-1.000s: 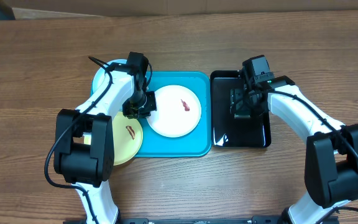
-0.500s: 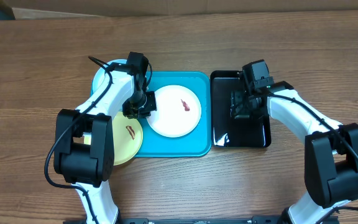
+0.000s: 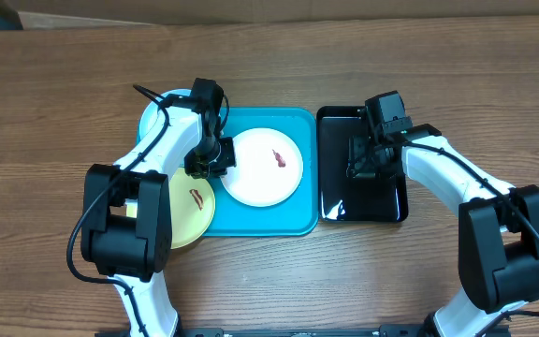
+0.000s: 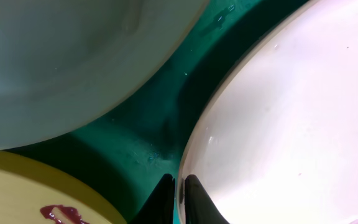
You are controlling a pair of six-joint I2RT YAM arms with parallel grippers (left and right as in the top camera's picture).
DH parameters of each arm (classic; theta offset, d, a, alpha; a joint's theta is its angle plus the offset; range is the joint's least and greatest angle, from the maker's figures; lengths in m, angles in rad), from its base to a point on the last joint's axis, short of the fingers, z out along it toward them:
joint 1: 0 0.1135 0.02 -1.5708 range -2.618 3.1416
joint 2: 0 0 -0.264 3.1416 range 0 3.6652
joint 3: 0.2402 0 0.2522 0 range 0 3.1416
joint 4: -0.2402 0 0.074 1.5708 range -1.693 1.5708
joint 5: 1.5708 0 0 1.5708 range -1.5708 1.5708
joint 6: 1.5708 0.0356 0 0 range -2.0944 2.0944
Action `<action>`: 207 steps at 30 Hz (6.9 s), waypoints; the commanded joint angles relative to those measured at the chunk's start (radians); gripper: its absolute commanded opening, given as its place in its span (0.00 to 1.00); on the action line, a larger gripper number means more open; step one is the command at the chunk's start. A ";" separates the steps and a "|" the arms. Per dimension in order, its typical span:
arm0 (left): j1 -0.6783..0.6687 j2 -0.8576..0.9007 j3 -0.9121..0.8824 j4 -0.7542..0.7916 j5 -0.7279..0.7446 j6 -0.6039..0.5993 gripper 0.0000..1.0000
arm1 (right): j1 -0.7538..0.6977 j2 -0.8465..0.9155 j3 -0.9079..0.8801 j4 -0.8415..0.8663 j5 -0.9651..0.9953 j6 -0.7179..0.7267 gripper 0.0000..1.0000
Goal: Clean dirty plates on tray and stack at the side
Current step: 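Grasp the green sponge with the right gripper and lift it, then scrub the white plate's sauce with the sponge in the right gripper, then return the sponge to the basin and raise the right gripper away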
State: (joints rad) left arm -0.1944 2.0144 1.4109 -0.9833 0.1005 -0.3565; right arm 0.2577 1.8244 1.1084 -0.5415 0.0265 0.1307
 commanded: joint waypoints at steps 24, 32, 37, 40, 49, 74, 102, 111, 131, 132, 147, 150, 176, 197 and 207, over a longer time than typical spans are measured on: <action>-0.002 0.011 0.016 0.000 0.004 0.012 0.11 | 0.002 0.041 -0.010 0.037 0.007 0.001 0.55; -0.002 0.011 0.016 0.000 0.003 0.013 0.12 | 0.002 0.040 0.006 0.019 0.006 0.000 0.04; -0.002 0.011 0.016 0.000 0.003 0.013 0.13 | 0.002 0.039 0.075 -0.074 0.006 0.000 0.04; -0.002 0.011 0.016 0.001 0.000 0.013 0.13 | 0.003 0.038 0.132 -0.151 0.006 0.000 0.04; -0.002 0.011 0.016 0.004 0.000 0.012 0.13 | 0.018 0.039 0.213 -0.275 0.006 0.001 0.04; -0.002 0.011 0.016 0.004 0.000 0.012 0.18 | 0.018 0.008 0.081 -0.047 0.006 0.001 0.04; -0.002 0.011 0.009 0.009 0.001 0.012 0.04 | 0.016 -0.079 0.207 -0.284 -0.091 0.000 0.04; -0.002 0.011 0.009 0.016 0.005 0.012 0.06 | 0.015 -0.079 0.207 -0.280 -0.082 0.046 0.04; -0.003 0.011 0.009 0.016 0.023 0.012 0.04 | 0.050 -0.080 0.425 -0.506 -0.153 0.095 0.04; -0.003 0.011 0.009 0.017 0.023 0.012 0.04 | 0.064 -0.080 0.444 -0.512 -0.153 0.084 0.04; -0.002 0.011 0.009 0.019 0.023 0.013 0.04 | 0.397 0.048 0.468 -0.330 0.165 0.079 0.04; -0.003 0.011 0.009 0.019 0.023 0.013 0.04 | 0.430 0.106 0.468 -0.295 0.266 0.079 0.04; -0.003 0.011 0.009 0.012 0.023 0.015 0.04 | 0.441 0.381 0.463 -0.196 0.216 0.137 0.04; -0.002 0.011 0.009 0.012 0.023 0.020 0.04 | 0.421 0.380 0.472 -0.130 -0.391 0.135 0.04; -0.009 0.011 0.009 0.012 0.022 0.020 0.04 | 0.254 0.214 0.542 -0.231 -0.455 0.124 0.04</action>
State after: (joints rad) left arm -0.1955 2.0144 1.4109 -0.9726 0.1131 -0.3561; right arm 0.5808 2.1521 1.6043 -0.7563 -0.3878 0.2611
